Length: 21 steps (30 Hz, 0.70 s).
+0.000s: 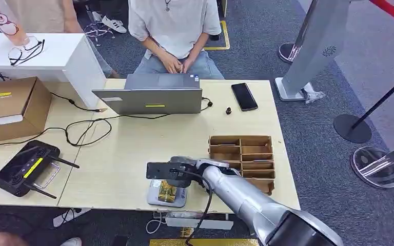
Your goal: Pass the card to the sensor for recognition and then transmit it.
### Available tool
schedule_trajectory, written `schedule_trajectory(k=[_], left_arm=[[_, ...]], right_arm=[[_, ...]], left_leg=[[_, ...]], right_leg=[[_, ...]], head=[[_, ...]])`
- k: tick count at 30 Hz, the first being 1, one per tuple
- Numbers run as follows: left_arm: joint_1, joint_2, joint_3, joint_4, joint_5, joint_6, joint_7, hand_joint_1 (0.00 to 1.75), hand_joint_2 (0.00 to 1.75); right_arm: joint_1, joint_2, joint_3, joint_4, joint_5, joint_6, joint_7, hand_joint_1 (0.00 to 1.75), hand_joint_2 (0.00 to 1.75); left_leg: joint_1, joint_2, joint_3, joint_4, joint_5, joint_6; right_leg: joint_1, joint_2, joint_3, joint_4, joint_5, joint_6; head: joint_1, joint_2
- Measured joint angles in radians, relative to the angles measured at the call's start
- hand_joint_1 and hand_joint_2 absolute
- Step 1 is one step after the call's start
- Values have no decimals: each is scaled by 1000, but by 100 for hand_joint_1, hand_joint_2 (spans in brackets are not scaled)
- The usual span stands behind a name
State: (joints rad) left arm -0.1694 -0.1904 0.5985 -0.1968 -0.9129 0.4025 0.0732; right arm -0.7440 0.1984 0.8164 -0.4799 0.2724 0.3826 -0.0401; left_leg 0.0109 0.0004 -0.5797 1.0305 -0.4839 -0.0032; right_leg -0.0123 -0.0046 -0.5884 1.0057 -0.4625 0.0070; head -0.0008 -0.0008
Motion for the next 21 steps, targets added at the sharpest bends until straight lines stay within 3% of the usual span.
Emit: schedule_trajectory(k=[21], left_arm=[[1,0,0,0,1,0,-5,0,0]], right_arm=[[1,9,4,21,7,-9,0,175,175]], left_leg=[[0,0,0,0,0,0]], right_leg=[[0,0,0,0,0,0]], head=[[0,0]])
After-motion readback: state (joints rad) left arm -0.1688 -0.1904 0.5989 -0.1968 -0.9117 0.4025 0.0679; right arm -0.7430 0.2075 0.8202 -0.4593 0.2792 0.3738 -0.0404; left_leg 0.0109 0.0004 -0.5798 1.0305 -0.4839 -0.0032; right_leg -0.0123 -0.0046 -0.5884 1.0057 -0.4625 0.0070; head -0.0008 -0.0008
